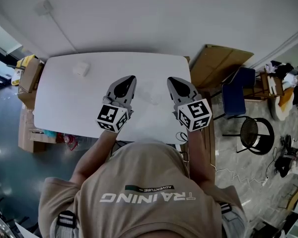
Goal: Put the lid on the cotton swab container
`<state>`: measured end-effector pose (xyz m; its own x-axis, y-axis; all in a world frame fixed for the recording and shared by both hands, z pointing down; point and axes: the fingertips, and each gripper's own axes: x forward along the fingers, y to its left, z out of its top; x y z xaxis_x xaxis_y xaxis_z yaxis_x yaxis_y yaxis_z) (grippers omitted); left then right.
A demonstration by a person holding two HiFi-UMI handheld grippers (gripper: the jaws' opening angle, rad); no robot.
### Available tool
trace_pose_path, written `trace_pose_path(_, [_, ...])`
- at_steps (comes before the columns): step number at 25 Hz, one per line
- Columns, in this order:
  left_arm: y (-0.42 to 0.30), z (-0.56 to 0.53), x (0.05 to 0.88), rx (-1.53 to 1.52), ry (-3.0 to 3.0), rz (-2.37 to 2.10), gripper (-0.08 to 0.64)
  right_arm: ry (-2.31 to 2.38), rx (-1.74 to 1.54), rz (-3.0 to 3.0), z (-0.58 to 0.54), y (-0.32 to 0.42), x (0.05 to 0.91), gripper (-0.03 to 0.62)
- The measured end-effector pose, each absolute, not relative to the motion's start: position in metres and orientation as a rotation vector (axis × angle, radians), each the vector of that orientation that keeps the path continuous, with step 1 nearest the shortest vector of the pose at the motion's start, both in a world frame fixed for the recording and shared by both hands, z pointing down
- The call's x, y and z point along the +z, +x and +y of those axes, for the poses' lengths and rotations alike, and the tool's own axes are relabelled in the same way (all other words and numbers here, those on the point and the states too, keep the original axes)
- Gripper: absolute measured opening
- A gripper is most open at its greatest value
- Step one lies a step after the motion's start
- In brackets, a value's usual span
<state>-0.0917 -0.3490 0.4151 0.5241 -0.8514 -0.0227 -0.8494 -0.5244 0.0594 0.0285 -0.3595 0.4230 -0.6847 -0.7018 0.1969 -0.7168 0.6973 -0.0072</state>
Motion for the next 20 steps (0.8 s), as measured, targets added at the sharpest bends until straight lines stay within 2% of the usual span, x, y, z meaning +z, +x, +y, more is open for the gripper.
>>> trace_pose_path(11, [-0.100, -0.350, 0.403, -0.111, 2.700, -1.532, 0.012, 1.185, -0.019, -2.742, -0.343, 0.028, 0.391, 0.017])
trace_pose_path(20, [-0.096, -0.346, 0.409, -0.121, 2.683, -1.510, 0.012, 1.206, -0.005, -2.761, -0.339, 0.034, 0.390, 0.017])
